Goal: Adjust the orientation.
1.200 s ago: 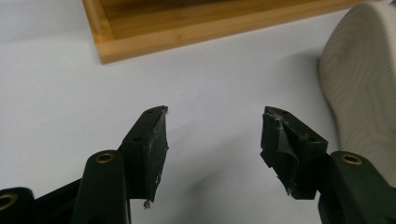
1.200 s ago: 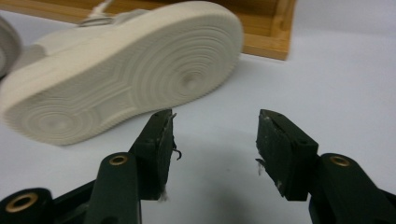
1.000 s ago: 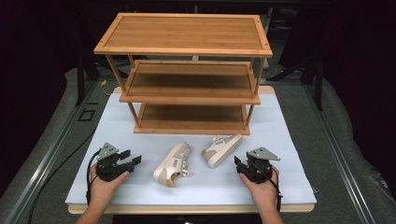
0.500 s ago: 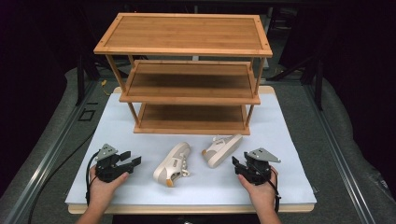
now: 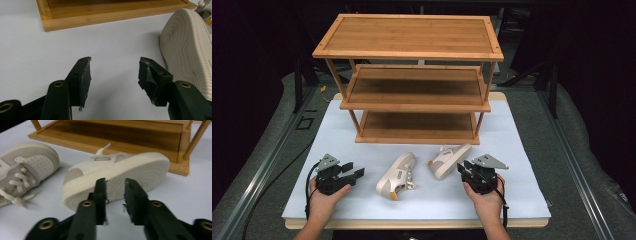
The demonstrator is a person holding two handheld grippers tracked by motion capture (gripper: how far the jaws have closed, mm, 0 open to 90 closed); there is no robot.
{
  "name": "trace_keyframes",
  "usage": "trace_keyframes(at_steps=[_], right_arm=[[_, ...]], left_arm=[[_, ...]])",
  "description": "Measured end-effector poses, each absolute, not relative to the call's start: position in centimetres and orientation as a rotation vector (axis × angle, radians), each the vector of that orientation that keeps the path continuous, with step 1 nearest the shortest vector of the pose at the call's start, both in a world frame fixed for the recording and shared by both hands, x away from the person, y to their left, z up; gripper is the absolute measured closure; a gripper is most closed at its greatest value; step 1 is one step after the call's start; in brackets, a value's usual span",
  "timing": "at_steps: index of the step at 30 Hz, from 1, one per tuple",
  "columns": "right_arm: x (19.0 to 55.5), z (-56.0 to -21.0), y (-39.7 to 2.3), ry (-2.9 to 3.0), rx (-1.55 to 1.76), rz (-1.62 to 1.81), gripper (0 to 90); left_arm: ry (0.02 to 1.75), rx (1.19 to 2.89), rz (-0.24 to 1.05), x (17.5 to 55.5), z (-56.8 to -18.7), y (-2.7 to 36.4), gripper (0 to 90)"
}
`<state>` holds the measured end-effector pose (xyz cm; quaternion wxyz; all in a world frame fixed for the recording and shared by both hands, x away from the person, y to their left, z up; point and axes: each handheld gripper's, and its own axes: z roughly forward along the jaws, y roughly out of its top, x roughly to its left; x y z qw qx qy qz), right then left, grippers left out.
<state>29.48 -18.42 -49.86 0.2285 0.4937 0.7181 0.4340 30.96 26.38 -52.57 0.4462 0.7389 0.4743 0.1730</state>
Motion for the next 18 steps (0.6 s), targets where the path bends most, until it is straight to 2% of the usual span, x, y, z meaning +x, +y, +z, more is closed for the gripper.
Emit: trace_keyframes(at_steps=[2,5,18], right_arm=[[29.7,-49.3,-18.0,1.982,1.332,1.232,85.2],[29.8,-49.1,-17.6,1.987,1.308,1.221,89.9],[31.3,-49.7,-15.8,2.032,1.299,1.185,90.0]], left_arm=[[1.176,1.831,0.427,31.0,-52.6,26.4,42.8],[1.174,1.830,0.428,30.9,-52.5,26.4,42.8],[1.183,1.824,0.414,31.0,-52.7,26.5,43.0]])
